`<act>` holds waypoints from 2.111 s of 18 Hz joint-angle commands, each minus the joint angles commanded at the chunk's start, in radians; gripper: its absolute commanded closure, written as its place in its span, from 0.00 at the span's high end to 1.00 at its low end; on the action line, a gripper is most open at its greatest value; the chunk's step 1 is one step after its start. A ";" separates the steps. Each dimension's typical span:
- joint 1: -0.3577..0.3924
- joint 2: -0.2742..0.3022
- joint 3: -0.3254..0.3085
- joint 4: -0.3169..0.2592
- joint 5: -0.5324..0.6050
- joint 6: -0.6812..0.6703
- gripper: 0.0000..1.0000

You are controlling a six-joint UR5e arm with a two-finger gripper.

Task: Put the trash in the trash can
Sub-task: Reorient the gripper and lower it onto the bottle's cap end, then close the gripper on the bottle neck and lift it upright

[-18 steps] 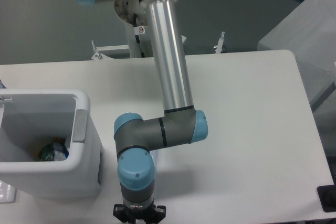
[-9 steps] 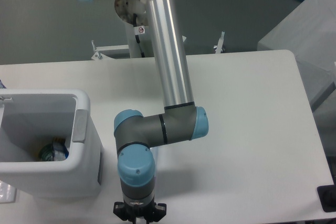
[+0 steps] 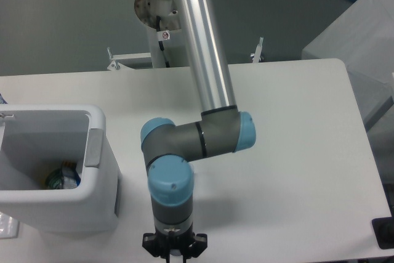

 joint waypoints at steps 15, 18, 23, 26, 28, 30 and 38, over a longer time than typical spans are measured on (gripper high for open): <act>0.005 0.020 -0.018 -0.003 0.000 0.002 0.21; 0.005 0.023 -0.025 -0.002 0.000 0.002 0.21; 0.018 0.087 -0.025 0.000 -0.002 0.000 0.22; 0.041 0.139 -0.017 0.002 -0.052 -0.003 0.22; 0.057 0.173 -0.008 0.002 -0.086 -0.011 0.22; 0.063 0.213 -0.009 0.002 -0.119 -0.014 0.22; 0.058 0.239 -0.025 0.000 -0.179 -0.018 0.21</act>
